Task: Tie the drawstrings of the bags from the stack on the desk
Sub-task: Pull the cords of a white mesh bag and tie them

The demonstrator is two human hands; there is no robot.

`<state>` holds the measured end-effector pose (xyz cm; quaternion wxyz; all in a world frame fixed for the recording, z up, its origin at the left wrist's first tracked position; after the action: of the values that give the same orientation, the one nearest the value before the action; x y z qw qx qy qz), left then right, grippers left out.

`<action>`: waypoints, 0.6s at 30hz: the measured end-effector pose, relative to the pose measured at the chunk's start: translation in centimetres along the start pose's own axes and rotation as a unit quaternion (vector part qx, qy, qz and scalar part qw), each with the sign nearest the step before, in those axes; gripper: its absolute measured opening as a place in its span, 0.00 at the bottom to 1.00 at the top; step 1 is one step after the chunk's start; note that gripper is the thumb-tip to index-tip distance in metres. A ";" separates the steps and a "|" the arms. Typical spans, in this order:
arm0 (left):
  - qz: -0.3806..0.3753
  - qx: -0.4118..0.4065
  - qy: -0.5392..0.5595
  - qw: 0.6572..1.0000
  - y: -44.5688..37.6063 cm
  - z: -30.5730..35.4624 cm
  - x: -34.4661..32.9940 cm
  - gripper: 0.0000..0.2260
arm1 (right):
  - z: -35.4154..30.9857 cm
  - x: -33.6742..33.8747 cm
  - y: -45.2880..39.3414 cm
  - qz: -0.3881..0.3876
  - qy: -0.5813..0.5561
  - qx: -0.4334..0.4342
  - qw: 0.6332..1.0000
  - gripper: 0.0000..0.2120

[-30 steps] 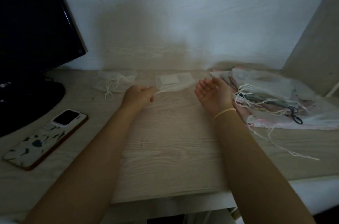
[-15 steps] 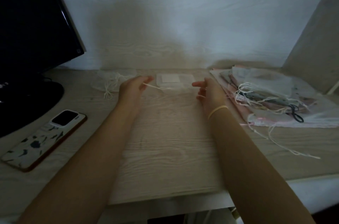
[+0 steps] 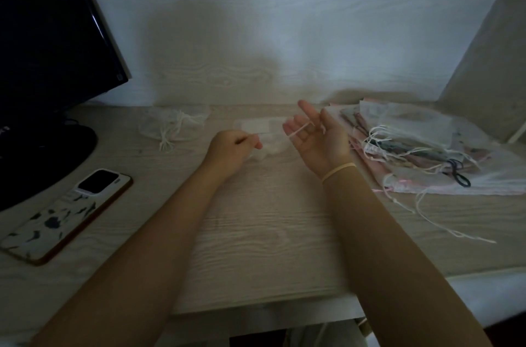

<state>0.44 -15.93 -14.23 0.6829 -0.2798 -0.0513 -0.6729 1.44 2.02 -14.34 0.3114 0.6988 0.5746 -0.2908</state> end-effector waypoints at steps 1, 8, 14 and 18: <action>0.009 -0.005 -0.023 1.000 -0.1 -0.3 0.0 0.09 | 0.3 -0.2 0.1 -0.003 0.049 -0.013 0.999 0.20; 0.124 -0.050 -0.111 0.985 -0.8 -1.1 2.1 0.11 | -0.4 -1.1 1.0 0.092 0.579 0.200 0.785 0.19; 0.012 0.040 0.115 0.992 -0.2 0.3 0.4 0.18 | 1.5 -3.1 1.7 -0.092 0.639 0.205 0.736 0.14; -0.053 0.078 0.191 0.977 0.0 0.9 -0.7 0.20 | 2.3 -3.5 1.8 -0.117 0.624 0.191 0.749 0.08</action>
<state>0.61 -14.88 -13.75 0.6633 -0.0893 0.0131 -0.7429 2.47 -2.14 -12.97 -0.2927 0.6972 0.6504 0.0719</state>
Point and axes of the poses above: each hand's wrist, its own y-axis away from the middle knuckle, its own x-axis out of the back of the hand, z = x × y, the point moved 5 cm from there along -y, towards the middle knuckle, and after that the axes turned 6 degrees about z, right-handed, at the moved point
